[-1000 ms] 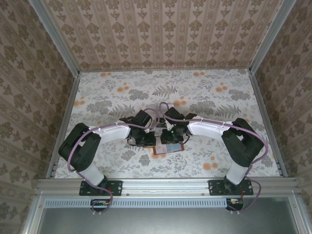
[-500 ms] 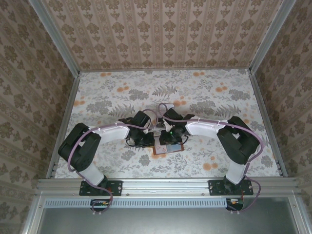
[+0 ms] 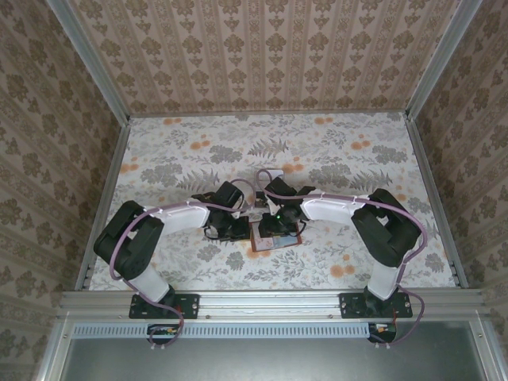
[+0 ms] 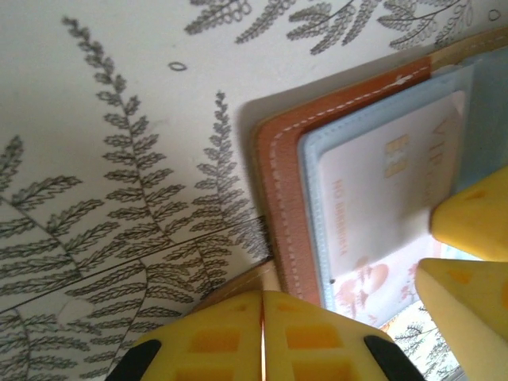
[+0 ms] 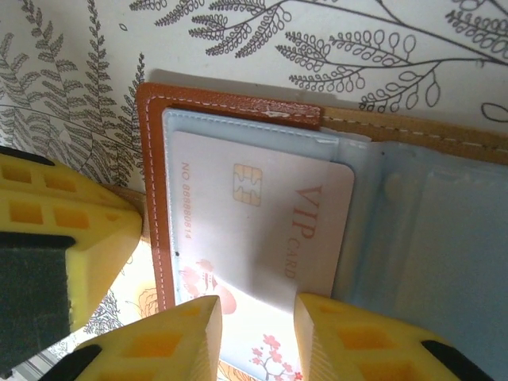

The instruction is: Take the credit cards out of the card holder

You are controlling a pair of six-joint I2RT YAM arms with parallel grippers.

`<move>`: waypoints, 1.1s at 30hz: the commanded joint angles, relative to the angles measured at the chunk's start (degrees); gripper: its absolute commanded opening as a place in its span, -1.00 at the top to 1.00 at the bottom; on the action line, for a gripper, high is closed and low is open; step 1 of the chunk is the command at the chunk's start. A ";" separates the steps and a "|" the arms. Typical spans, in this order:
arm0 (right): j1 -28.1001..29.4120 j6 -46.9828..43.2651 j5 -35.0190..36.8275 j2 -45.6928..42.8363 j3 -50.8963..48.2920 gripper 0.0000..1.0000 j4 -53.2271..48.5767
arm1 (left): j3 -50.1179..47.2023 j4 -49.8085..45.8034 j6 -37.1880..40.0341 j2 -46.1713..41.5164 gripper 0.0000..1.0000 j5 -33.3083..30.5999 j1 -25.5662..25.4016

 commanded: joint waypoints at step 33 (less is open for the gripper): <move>-0.25 -0.22 2.80 -0.06 0.11 0.11 -2.57 | -2.60 -2.53 2.61 -0.79 0.83 -1.68 1.33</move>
